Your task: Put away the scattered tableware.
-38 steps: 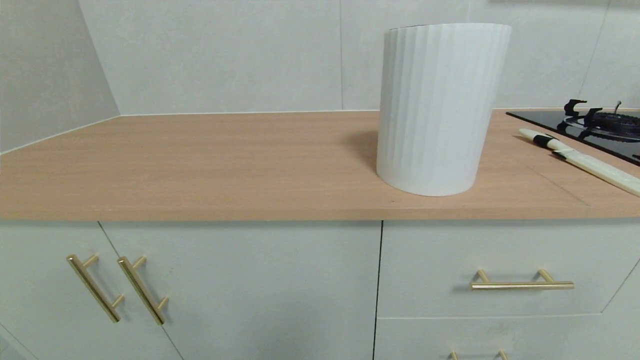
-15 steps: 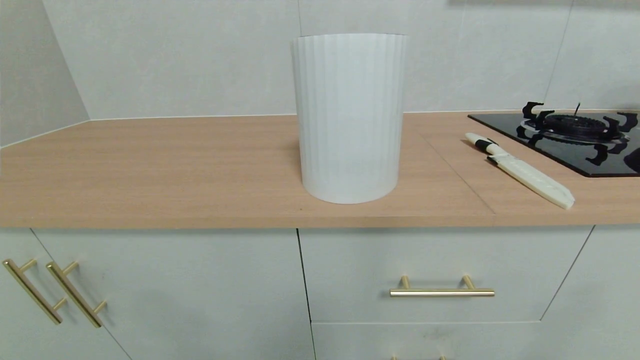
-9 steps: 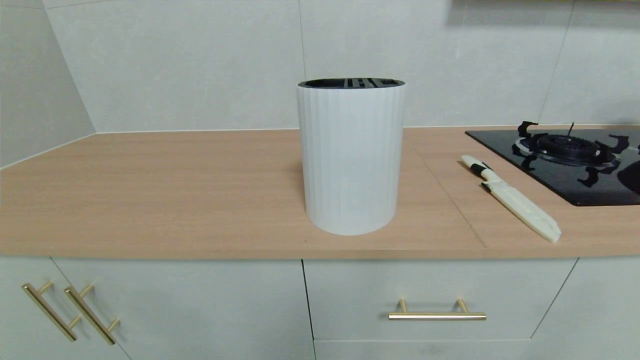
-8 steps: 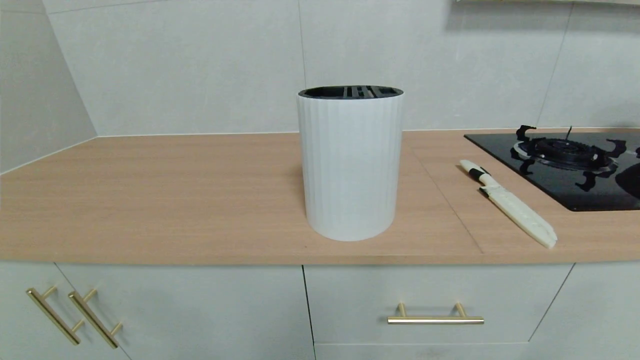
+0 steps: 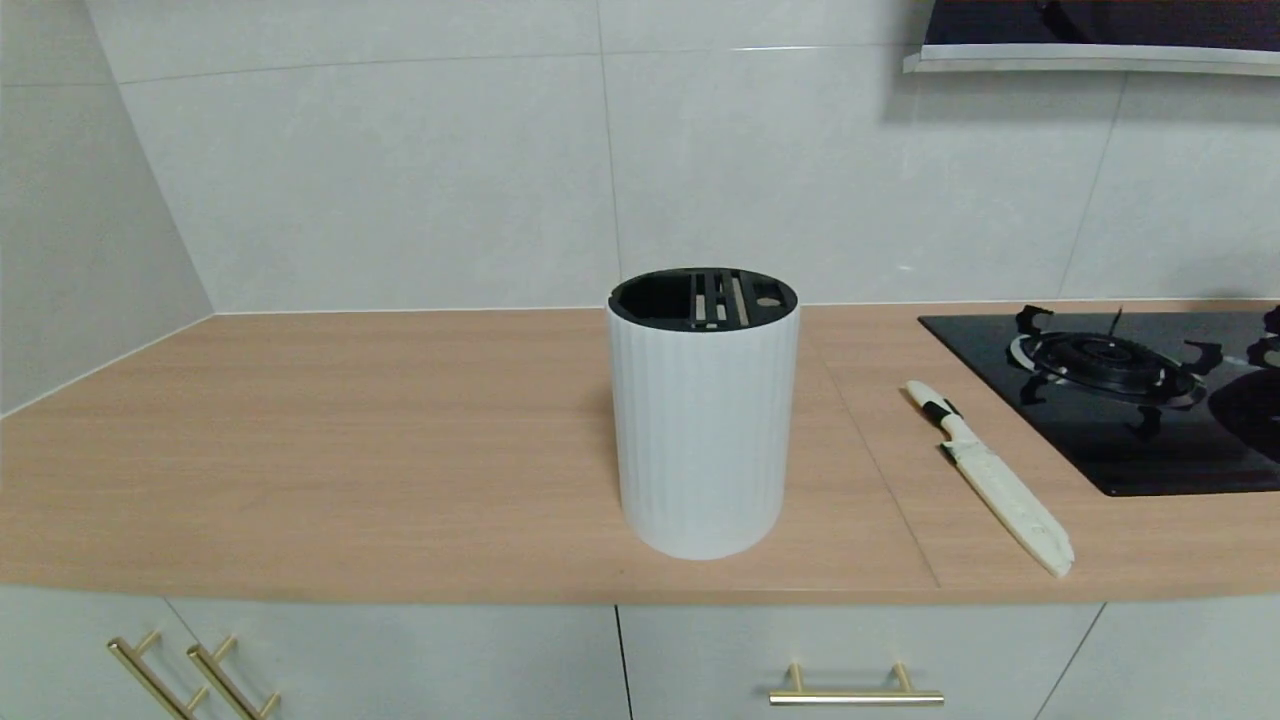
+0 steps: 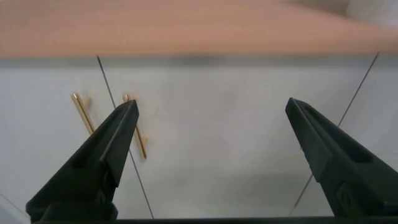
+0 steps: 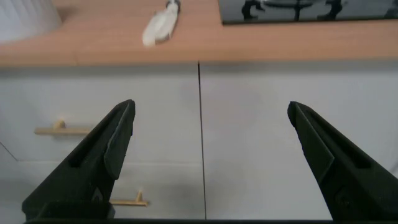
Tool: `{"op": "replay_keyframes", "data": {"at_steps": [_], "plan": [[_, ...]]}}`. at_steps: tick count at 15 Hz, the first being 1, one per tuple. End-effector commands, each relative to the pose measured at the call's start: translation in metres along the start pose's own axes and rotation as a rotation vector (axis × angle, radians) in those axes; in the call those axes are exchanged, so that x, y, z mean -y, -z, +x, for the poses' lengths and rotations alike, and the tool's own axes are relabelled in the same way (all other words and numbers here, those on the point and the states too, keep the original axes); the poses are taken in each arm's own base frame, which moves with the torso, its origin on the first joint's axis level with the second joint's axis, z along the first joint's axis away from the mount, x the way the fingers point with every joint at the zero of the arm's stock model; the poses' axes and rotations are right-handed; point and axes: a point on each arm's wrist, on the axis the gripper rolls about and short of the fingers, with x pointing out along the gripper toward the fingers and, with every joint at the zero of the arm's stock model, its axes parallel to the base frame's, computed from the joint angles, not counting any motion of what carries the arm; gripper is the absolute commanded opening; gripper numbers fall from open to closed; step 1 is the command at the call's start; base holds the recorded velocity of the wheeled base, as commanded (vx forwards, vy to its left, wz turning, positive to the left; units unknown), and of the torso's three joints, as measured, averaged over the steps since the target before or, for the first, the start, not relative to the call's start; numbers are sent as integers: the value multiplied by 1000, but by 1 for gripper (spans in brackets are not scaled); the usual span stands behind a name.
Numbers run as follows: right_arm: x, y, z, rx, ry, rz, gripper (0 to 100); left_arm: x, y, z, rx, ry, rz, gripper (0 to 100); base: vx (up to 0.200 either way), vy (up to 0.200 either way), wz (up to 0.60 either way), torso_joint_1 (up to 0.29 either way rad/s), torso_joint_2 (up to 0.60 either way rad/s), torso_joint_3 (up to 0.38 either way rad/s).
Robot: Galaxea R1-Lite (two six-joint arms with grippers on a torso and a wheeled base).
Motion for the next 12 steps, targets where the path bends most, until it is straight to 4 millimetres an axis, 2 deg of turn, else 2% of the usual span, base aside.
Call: {"op": "replay_keyframes", "data": {"at_steps": [1, 12], "plan": [[0, 0, 0, -1, -1, 0, 100, 0, 0, 0, 0, 0, 0, 100, 0, 0, 0, 207, -481, -290], [0, 0, 0, -1, -1, 0, 100, 0, 0, 0, 0, 0, 0, 100, 0, 0, 0, 236, -525, -289]]}}
